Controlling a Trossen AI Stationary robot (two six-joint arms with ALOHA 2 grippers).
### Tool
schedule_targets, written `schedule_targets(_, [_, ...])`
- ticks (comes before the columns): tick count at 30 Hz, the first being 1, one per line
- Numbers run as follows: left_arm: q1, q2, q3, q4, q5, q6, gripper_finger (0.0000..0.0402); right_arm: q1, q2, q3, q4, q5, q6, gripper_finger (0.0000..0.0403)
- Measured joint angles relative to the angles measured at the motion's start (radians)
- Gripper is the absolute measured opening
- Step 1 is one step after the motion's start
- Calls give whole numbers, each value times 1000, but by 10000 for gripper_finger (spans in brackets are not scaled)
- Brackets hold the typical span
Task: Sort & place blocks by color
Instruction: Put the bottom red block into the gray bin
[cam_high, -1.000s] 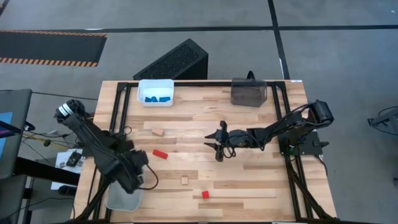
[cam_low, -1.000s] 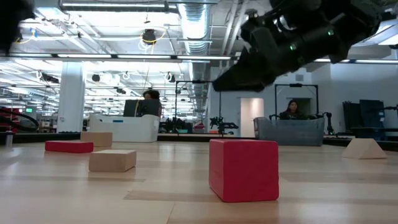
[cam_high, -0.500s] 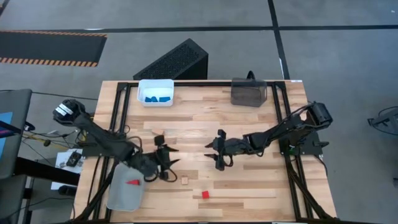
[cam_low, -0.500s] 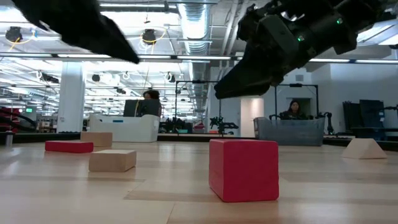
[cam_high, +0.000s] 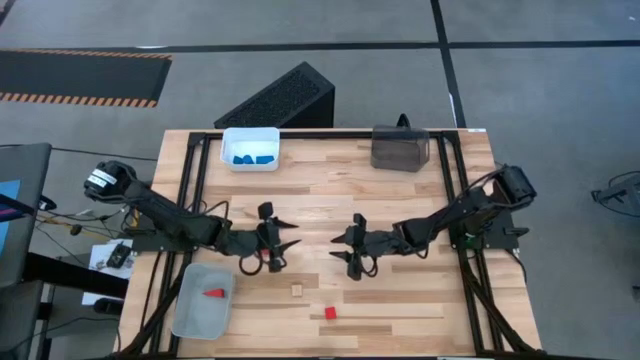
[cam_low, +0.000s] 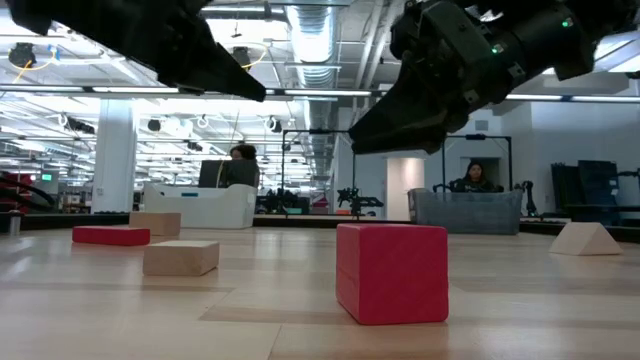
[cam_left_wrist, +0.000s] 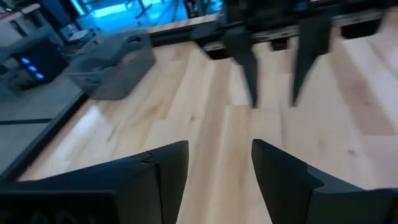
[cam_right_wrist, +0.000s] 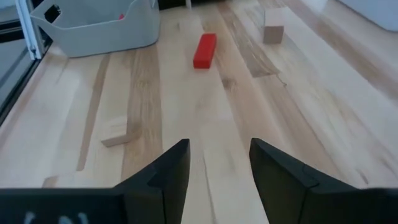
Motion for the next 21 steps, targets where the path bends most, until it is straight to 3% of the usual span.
schedule_targets(12, [150,0,0,97,28,77,168,134,0,0,-64,120,145,185])
schedule_targets(21, [241,0,0,276,226,142,168,208,0,0,-52,121,171,183])
